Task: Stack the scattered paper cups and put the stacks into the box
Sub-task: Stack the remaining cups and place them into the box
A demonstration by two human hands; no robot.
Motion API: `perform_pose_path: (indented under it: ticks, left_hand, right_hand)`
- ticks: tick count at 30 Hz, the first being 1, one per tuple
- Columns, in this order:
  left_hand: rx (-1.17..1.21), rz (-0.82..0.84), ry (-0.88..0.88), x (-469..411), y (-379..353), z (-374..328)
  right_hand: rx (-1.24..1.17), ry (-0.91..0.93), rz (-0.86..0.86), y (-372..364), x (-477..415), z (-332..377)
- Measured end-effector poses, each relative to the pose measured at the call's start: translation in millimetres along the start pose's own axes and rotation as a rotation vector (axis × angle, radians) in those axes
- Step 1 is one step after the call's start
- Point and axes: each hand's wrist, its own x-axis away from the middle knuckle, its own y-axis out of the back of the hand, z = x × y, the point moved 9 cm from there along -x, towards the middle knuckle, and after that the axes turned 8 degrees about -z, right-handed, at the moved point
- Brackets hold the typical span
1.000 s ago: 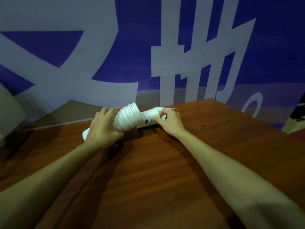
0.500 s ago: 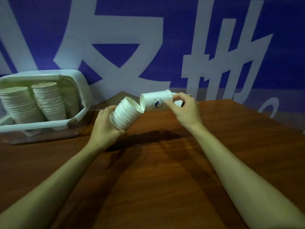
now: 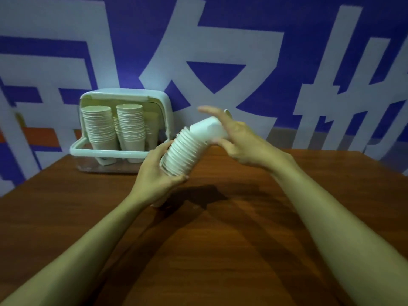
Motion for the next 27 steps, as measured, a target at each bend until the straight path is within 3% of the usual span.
perform_pose_path:
  ticks: [3, 5, 9, 12, 15, 17, 22, 27]
  left_hand:
    - [0.022, -0.008, 0.066, -4, 10, 16]
    - [-0.001, 0.015, 0.056, -4, 14, 18]
    - [-0.041, 0.113, -0.006, 4, 12, 13]
    - [0.004, 0.091, 0.019, 8, 16, 11]
    - [0.044, 0.088, 0.046, 12, 22, 10]
    - [0.048, 0.094, 0.044, 15, 29, 6]
    - [0.04, 0.102, 0.026, 24, 58, 10]
    - [0.094, 0.063, 0.096, 26, 89, 26]
  right_hand:
    - [-0.257, -0.127, -0.173, 12, -12, -8]
    - [-0.306, -0.184, -0.109, 7, -18, -12]
    - [-0.323, -0.121, 0.016, -5, -22, 8]
    - [-0.369, -0.127, -0.016, -23, -19, 22]
    - [-0.332, -0.18, -0.185, -39, -12, 21]
    - [-0.438, -0.205, -0.244, -50, -7, 28]
    - [-0.596, -0.18, -0.215, -81, -5, 56]
    - [-0.706, -0.302, -0.169, -95, -23, 75]
